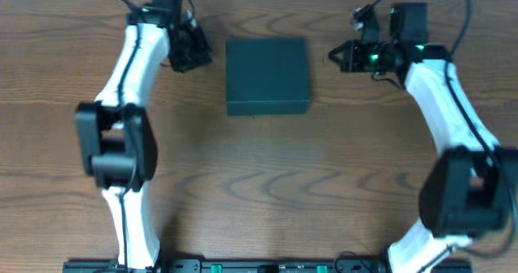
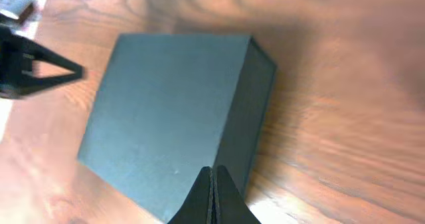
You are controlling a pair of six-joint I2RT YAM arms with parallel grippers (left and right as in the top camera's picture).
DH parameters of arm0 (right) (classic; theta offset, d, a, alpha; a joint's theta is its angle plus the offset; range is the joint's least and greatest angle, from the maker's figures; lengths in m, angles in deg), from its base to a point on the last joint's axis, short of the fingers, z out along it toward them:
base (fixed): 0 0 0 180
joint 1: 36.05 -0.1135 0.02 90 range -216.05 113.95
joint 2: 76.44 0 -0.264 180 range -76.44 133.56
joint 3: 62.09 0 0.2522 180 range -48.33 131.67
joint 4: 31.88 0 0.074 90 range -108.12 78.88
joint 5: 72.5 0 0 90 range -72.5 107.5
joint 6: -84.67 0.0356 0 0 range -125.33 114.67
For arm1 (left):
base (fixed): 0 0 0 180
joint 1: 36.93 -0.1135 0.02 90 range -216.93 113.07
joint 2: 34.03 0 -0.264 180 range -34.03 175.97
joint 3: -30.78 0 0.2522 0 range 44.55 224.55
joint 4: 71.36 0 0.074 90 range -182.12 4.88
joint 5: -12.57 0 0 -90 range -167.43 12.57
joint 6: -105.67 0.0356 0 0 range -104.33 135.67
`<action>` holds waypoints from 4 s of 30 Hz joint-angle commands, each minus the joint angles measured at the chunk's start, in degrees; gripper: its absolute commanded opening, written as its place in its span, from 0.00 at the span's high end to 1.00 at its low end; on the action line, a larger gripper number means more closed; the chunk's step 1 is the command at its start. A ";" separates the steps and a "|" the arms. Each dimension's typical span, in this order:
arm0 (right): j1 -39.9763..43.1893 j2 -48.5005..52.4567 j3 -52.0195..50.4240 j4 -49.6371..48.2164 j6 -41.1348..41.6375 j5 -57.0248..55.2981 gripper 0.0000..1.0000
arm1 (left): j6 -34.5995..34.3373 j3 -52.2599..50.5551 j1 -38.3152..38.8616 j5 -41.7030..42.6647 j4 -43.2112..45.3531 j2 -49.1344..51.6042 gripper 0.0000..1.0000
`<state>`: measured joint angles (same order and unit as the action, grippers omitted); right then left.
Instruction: Pack container
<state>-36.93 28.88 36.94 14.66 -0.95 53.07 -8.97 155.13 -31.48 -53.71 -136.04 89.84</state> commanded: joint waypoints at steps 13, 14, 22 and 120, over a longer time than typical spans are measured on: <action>0.07 -16.81 0.15 15.30 -1.66 -7.08 0.01 | 10.32 0.46 -0.20 -9.18 -4.02 -19.78 0.05; 0.07 -16.81 0.15 16.35 -1.66 -7.10 0.01 | 10.32 0.48 -0.20 -9.18 -4.24 -19.74 0.05; 0.07 -16.81 0.15 17.81 -1.66 -7.10 0.01 | 10.32 0.46 -0.20 -9.18 -4.76 -19.69 0.05; 0.07 -16.81 0.15 17.81 -1.66 -7.10 0.01 | 15.45 -102.12 -7.56 -30.12 19.06 -123.67 0.05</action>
<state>-36.93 12.31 36.99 32.43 -2.98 45.94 6.51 53.67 -38.72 -82.36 -117.19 -33.19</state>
